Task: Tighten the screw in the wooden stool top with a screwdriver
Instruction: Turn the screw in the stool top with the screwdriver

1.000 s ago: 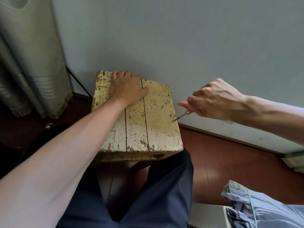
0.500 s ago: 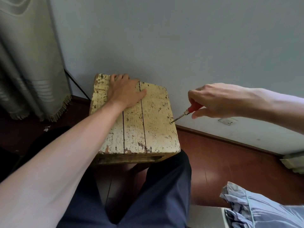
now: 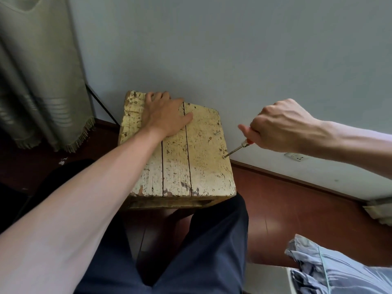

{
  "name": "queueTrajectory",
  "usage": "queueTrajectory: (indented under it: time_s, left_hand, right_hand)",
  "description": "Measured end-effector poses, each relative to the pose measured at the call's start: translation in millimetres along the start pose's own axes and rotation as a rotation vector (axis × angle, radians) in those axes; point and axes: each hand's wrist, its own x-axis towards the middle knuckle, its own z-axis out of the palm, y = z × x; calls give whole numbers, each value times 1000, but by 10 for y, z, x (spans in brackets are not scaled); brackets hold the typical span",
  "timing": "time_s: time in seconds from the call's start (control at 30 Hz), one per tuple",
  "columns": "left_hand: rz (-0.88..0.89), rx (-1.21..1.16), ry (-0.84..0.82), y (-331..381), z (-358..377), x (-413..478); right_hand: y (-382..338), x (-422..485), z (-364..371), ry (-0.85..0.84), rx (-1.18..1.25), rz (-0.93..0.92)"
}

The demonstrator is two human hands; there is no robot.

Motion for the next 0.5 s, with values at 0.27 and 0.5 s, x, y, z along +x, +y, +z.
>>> queueTrajectory:
  time_s: [0.27, 0.5]
  left_hand:
    - [3, -3, 1, 10, 0, -2]
    - [3, 20, -1, -6, 31, 15]
  right_hand:
    - [-39, -23, -86, -182, 210, 246]
    - [117, -240, -88, -92, 507, 20]
